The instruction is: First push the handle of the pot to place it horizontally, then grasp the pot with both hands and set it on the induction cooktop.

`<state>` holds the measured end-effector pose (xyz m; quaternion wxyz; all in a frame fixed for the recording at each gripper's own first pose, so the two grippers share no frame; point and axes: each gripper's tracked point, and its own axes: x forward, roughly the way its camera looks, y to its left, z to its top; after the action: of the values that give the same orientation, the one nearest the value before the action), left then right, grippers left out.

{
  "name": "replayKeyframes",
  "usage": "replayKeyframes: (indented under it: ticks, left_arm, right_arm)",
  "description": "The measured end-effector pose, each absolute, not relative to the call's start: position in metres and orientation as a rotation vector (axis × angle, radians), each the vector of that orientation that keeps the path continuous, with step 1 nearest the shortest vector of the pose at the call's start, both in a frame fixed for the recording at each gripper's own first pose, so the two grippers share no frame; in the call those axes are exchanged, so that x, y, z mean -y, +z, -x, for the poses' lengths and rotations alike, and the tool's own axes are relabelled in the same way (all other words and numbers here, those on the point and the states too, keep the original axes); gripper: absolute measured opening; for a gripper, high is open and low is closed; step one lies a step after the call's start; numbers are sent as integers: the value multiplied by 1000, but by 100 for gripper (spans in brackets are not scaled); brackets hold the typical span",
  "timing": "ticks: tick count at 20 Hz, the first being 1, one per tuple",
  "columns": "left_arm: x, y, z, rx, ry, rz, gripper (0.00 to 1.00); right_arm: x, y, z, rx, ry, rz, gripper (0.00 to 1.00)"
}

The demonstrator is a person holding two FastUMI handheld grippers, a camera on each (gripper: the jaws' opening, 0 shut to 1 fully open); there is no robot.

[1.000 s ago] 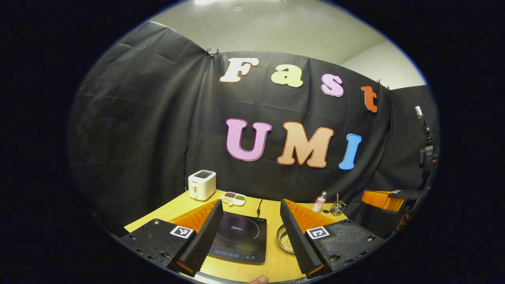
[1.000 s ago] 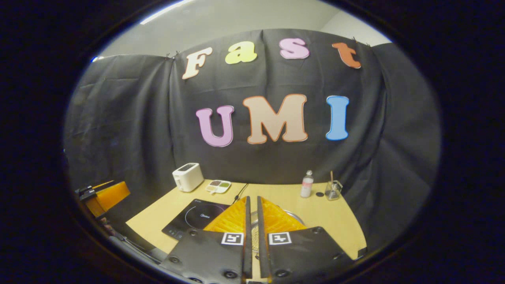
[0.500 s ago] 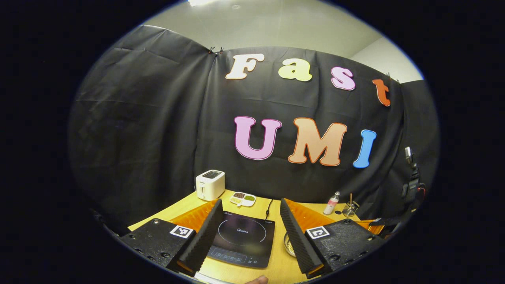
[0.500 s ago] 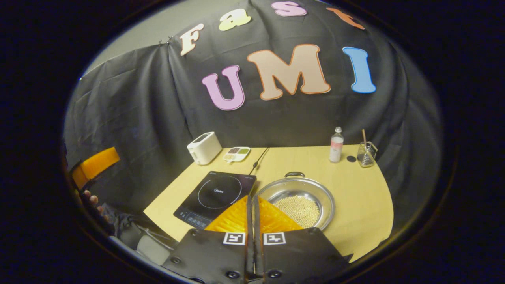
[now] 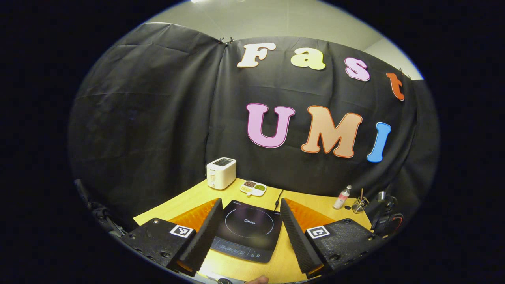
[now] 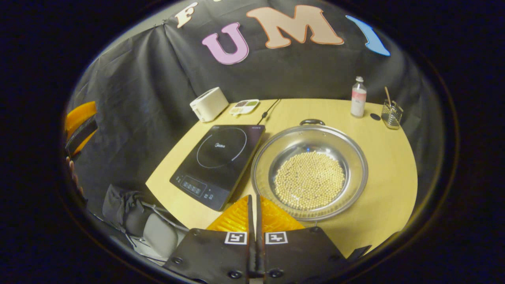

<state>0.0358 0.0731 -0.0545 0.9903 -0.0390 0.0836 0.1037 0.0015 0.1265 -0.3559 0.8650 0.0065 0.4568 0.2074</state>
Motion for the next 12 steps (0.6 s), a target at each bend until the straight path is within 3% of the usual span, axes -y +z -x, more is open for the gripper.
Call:
replayKeyframes:
  ticks: [12]
  left_arm:
    - [-117,-78,-52,-210,173,161,89]
  right_arm:
    - [-115,-437,18,-1170,326,131,3]
